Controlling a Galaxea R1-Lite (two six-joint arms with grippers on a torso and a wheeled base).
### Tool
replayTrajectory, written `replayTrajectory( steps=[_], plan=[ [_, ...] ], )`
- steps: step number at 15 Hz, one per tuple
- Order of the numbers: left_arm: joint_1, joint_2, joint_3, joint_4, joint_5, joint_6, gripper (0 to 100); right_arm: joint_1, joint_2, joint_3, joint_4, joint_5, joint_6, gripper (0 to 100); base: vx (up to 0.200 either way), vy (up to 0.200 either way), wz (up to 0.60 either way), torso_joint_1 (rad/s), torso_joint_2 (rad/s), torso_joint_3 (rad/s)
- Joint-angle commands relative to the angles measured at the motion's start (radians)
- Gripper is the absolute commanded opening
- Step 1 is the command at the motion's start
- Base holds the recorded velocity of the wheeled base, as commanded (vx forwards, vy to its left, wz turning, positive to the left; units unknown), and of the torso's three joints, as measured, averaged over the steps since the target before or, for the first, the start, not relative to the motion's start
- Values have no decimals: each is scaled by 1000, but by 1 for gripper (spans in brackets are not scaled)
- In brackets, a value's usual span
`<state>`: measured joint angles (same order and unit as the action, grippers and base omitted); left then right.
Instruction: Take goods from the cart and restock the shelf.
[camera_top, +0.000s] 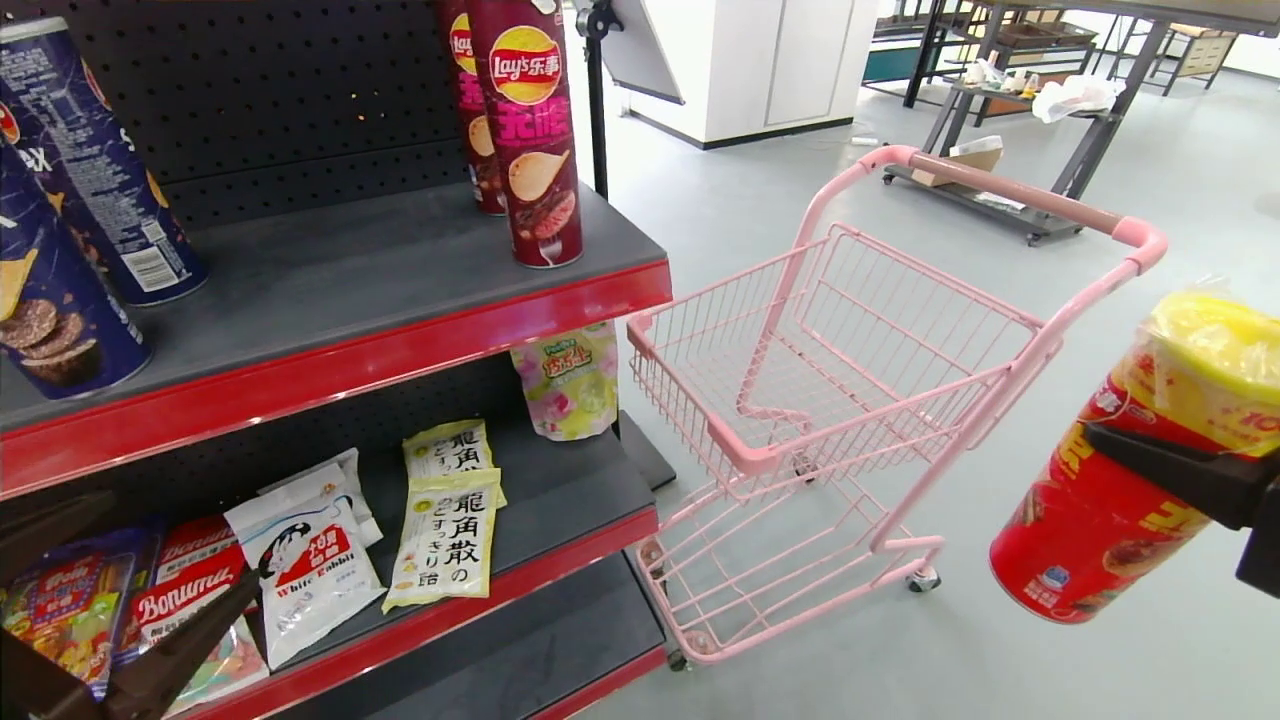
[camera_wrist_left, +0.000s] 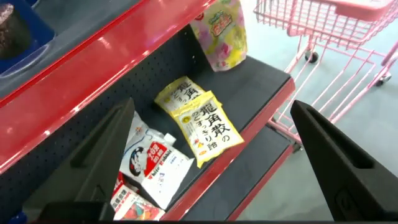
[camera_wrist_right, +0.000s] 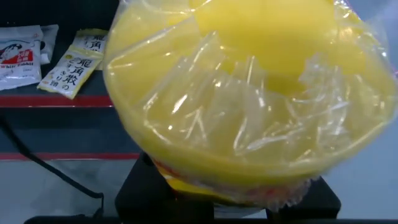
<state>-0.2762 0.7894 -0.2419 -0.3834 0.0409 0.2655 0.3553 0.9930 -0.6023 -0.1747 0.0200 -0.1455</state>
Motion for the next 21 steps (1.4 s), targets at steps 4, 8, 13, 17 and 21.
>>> replayTrajectory(
  steps=[4,8,13,17,21],
  plan=[
    [0,-10,3,-2,1,0,100,2,7,7,-2,3,-12,0,0,0,0,150,-442,-308],
    [-1,-10,1,-2,-1,0,100,4,15,7,-3,8,-20,0,0,0,0,192,-554,-363],
    [0,-16,1,-2,-1,0,100,7,26,9,-3,12,-20,0,0,0,0,228,-561,-339],
    [-1,-16,1,-2,-1,11,100,7,55,-13,-9,24,-20,0,0,0,0,163,-394,-235],
    [-1,-16,1,-2,-1,12,100,19,73,-25,-8,81,-22,0,0,0,0,133,-304,-177]
  ],
)
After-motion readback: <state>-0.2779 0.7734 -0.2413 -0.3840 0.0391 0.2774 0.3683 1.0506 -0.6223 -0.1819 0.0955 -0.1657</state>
